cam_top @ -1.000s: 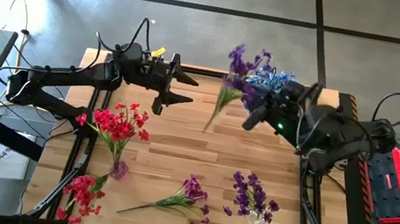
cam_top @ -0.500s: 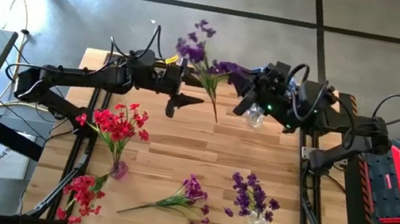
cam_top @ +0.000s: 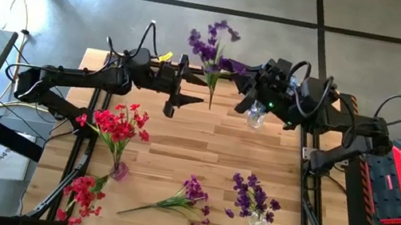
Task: Sort flowers into vase by color
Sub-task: Put the right violet flower into the bottom transparent flower vase
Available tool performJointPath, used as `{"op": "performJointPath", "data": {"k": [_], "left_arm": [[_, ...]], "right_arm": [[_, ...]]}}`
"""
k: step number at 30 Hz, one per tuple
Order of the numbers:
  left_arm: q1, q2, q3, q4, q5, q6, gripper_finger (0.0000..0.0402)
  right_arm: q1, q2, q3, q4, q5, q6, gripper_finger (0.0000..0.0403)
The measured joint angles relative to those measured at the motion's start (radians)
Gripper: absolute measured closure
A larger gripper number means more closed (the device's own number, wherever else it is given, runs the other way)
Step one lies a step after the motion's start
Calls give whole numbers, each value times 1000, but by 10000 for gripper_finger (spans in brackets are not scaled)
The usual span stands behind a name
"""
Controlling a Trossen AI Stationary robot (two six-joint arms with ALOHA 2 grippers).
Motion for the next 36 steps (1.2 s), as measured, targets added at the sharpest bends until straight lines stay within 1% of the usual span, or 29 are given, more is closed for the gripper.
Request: {"op": "performJointPath", "data": {"k": [5,9,12,15,22,24,26,28,29,32,34,36], "left_arm": [[0,23,1,15,-7,-34,190],[0,54,1,41,-12,-63,191],[-1,65,1,40,-13,-64,204],[-2,66,1,44,-13,-63,240],[-2,63,1,44,-13,-63,372],[-2,62,1,44,-12,-64,393],[-2,62,0,42,-13,-77,392],[-2,60,0,39,-13,-106,393],[-2,58,0,38,-13,-114,396],[3,43,0,0,-12,-135,399],[3,32,0,-33,-12,-140,399],[8,26,0,-62,-12,-139,400]], "right_arm": [[-24,1,0,35,-59,0,403],[-38,15,0,46,-134,2,403],[-39,25,0,38,-152,3,403],[-39,31,0,40,-153,1,403],[-39,31,0,50,-152,-30,403],[-39,31,0,31,-150,-57,403],[-34,31,0,-9,-123,-97,402],[-15,26,0,-74,-70,-154,402],[2,15,0,-127,-33,-187,402],[72,-39,0,-264,142,-252,401],[116,-71,2,-332,243,-247,390],[145,-82,2,-395,290,-215,369]]}}
